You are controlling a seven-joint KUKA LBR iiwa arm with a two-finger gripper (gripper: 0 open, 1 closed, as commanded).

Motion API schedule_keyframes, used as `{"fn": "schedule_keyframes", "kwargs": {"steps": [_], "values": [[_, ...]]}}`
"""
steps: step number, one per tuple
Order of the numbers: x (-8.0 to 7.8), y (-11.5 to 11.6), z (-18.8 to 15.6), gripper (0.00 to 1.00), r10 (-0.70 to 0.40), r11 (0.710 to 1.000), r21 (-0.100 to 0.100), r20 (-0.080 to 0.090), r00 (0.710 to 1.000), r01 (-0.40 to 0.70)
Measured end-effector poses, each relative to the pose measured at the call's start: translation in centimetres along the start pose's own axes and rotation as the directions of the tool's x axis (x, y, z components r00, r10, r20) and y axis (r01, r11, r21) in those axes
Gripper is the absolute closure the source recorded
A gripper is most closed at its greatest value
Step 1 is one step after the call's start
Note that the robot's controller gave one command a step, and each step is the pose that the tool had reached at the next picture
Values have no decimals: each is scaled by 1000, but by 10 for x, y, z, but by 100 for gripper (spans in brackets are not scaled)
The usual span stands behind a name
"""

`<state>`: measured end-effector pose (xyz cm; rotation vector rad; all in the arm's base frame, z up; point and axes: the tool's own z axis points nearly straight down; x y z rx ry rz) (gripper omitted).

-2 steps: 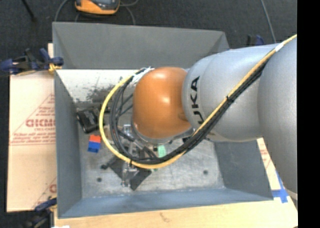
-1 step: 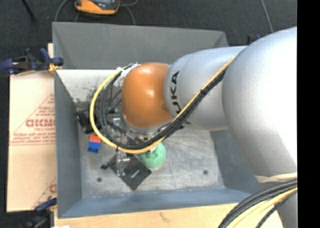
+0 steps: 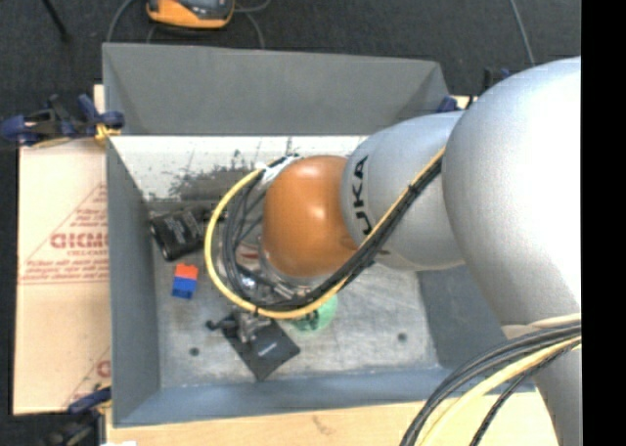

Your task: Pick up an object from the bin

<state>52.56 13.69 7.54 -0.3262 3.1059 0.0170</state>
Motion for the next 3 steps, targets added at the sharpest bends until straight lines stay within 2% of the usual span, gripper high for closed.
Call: {"fn": "schedule_keyframes", "kwargs": {"steps": [1,2,3], "values": [[0,0,0,100,1,1000,0,0,1000,-1],[-9,0,-121,100,19,1000,9,-16,1000,-19],[-9,0,-121,100,19,1000,8,-17,1000,-19]]}}
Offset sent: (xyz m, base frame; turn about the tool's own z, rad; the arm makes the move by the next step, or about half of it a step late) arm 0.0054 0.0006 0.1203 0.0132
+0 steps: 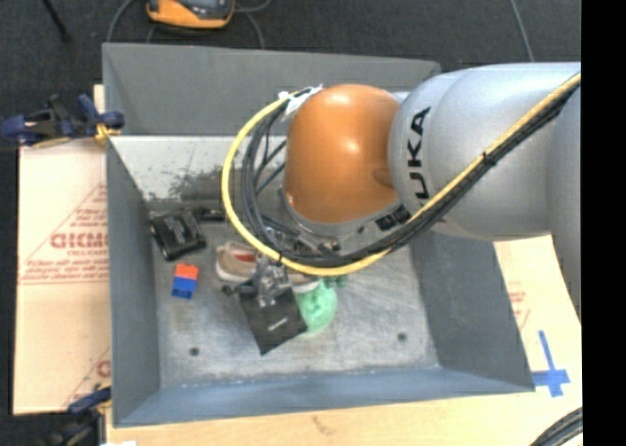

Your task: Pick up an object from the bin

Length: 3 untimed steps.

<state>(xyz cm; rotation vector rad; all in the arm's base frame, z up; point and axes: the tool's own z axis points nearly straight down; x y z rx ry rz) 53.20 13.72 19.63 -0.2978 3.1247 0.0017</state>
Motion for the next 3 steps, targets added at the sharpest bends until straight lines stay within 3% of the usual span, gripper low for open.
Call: {"fn": "schedule_keyframes", "kwargs": {"steps": [1,2,3], "values": [[14,0,1,100,88,996,0,1,996,-88],[22,20,1,100,222,975,1,-1,975,-222],[25,14,-5,100,73,997,1,-1,997,-73]]}}
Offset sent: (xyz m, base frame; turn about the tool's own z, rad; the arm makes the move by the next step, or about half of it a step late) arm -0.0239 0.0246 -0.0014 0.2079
